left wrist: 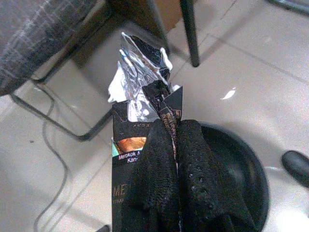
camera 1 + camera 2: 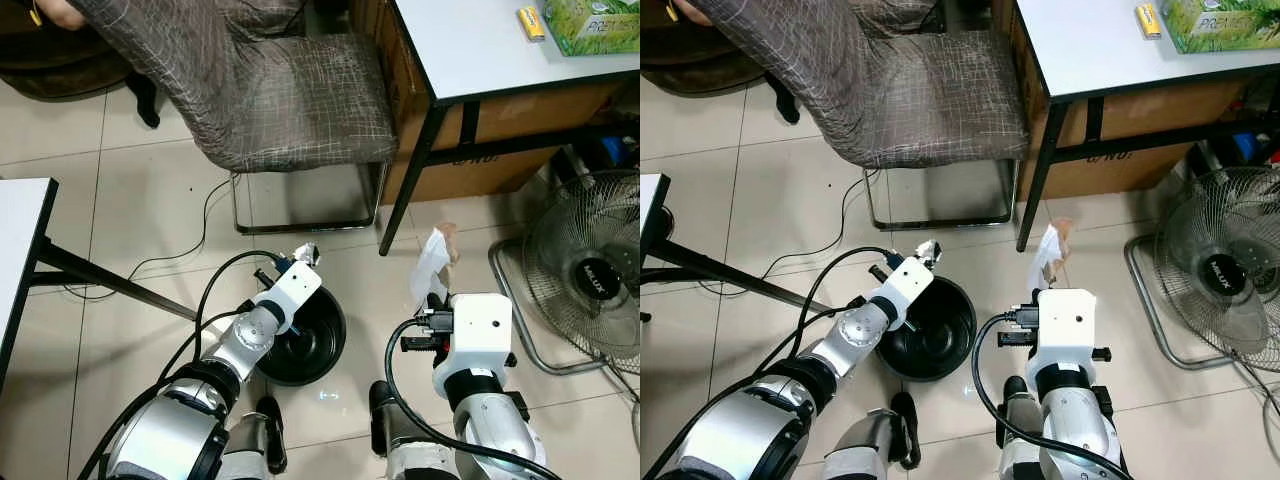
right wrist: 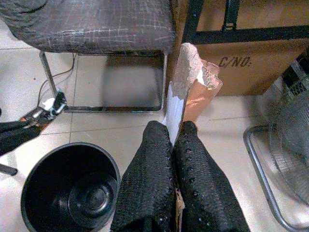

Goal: Picking trash to rubbish bin

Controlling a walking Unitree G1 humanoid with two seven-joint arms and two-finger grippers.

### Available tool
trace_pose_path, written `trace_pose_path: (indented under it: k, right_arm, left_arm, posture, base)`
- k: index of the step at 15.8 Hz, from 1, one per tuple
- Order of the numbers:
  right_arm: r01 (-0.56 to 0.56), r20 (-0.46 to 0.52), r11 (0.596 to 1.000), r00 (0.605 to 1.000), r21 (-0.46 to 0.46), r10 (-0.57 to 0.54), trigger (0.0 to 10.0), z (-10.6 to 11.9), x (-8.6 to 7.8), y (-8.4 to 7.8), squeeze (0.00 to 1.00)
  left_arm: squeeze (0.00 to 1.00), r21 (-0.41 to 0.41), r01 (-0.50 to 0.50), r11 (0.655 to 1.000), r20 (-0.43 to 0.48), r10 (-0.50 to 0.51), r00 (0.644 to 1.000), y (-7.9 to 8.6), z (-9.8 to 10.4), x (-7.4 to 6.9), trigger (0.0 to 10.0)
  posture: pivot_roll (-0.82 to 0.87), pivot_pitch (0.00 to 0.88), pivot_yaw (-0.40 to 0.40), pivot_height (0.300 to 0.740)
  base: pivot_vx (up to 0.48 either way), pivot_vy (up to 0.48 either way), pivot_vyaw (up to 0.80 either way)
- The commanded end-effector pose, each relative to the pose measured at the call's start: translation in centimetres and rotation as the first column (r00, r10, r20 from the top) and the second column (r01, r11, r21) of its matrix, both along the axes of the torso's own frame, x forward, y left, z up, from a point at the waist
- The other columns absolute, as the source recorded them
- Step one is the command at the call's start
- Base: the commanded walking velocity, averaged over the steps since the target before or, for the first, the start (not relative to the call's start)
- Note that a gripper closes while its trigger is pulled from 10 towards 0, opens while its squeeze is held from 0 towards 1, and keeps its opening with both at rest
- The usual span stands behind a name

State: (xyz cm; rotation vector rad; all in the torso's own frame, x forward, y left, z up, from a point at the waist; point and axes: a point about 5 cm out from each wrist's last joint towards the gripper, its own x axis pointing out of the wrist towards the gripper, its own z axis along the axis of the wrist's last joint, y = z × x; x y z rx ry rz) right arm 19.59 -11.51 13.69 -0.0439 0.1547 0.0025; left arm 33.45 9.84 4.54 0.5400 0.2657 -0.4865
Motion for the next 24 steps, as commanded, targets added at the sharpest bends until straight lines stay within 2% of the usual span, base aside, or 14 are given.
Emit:
trace_pose_path:
  k: [1, 3, 6, 10, 12, 14, 16, 17, 18, 21, 24]
  right_arm:
    - [-0.019, 0.005, 1.0, 1.0, 0.003, 0.019, 10.0, 0.0, -0.2, 0.2, 0.0]
    - [-0.028, 0.018, 1.0, 0.999, 0.004, 0.028, 10.0, 0.2, 0.0, 0.1, 0.0]
    - [-0.041, 0.027, 0.999, 0.999, 0.003, 0.04, 10.0, 0.3, 0.1, 0.1, 0.0]
    - [-0.062, 0.028, 0.998, 0.998, -0.001, 0.062, 10.0, 0.2, 0.4, 0.2, 0.0]
    - [-0.065, 0.029, 0.998, 0.997, -0.003, 0.065, 10.0, 0.2, 0.6, 0.1, 0.0]
    - [-0.065, 0.034, 0.998, 0.997, -0.004, 0.065, 10.0, 0.3, 0.7, 0.1, 0.0]
    - [-0.065, 0.033, 0.998, 0.997, -0.005, 0.066, 10.0, 0.1, 0.7, 0.1, 0.0]
    - [-0.066, 0.032, 0.998, 0.997, -0.006, 0.066, 10.0, 0.1, 0.7, 0.1, 0.0]
    - [-0.065, 0.033, 0.998, 0.997, -0.008, 0.065, 10.0, 0.1, 0.7, 0.1, 0.0]
    - [-0.061, 0.033, 0.998, 0.998, -0.011, 0.062, 10.0, 0.0, 0.8, 0.0, 0.0]
    - [-0.057, 0.034, 0.998, 0.998, -0.016, 0.058, 10.0, 0.0, 0.8, -0.2, 0.0]
  left_arm:
    - [0.0, -0.049, 0.014, 0.999, -0.05, -0.016, 0.999, 0.2, -0.9, -0.8, 3.5]
    - [0.0, -0.065, 0.023, 0.998, -0.051, -0.026, 0.998, 0.4, -0.9, -0.9, 3.2]
    - [0.0, -0.098, -0.071, 0.993, -0.082, 0.063, 0.995, 1.5, -0.7, -0.3, 3.3]
    - [0.0, -0.105, -0.102, 0.989, -0.06, 0.096, 0.994, 1.4, 0.1, 0.4, 3.1]
    - [0.0, -0.101, -0.113, 0.988, -0.057, 0.108, 0.993, 1.9, 0.2, 0.5, 2.9]
    - [0.0, -0.067, -0.128, 0.99, -0.059, 0.124, 0.991, 3.4, -0.1, 0.3, 2.9]
    - [0.0, -0.024, -0.108, 0.994, -0.051, 0.106, 0.993, 4.1, -0.3, 0.0, 3.6]
    - [0.0, -0.023, -0.1, 0.995, -0.056, 0.099, 0.994, 4.1, -0.5, -0.1, 4.7]
    - [0.0, -0.018, -0.068, 0.998, -0.055, 0.067, 0.996, 3.7, -0.6, -0.3, 5.0]
    - [0.0, 0.014, -0.009, 1.0, -0.066, 0.01, 0.998, 3.2, -1.3, -1.0, 4.8]
    - [0.0, 0.057, 0.025, 0.998, -0.09, -0.019, 0.996, 3.4, -2.3, -1.8, 4.3]
  posture:
    - [-0.18, 0.334, 0.015, 0.74]
    - [-0.17, 0.332, 0.009, 0.74]
    - [-0.16, 0.333, -0.012, 0.74]
    - [-0.14, 0.331, -0.027, 0.74]
    - [-0.13, 0.332, -0.027, 0.74]
    - [-0.13, 0.334, -0.027, 0.74]
    - [-0.13, 0.336, -0.026, 0.74]
    - [-0.12, 0.335, -0.025, 0.74]
    - [-0.12, 0.333, -0.024, 0.74]
    - [-0.12, 0.33, -0.024, 0.74]
    - [-0.12, 0.327, -0.023, 0.74]
  base:
    - [0.0, 0.0, 0.0]
    - [0.0, 0.0, 0.0]
    - [0.0, 0.0, 0.0]
    - [0.0, 0.0, 0.0]
    - [0.0, 0.0, 0.0]
    - [0.0, 0.0, 0.0]
    - [0.0, 0.0, 0.0]
    - [0.0, 0.0, 0.0]
    - [0.0, 0.0, 0.0]
    - [0.0, 0.0, 0.0]
    - [0.0, 0.0, 0.0]
